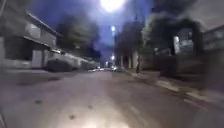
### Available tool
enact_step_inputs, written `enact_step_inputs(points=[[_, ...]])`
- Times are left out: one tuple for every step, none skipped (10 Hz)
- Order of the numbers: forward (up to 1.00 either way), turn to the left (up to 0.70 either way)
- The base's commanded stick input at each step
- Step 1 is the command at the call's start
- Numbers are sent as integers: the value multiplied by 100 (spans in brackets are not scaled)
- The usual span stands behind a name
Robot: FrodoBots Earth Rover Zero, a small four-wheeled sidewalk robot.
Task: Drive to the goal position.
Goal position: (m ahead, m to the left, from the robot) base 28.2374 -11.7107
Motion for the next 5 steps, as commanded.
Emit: enact_step_inputs(points=[[85, 1], [85, 1], [85, 1], [85, 1], [85, 1]])
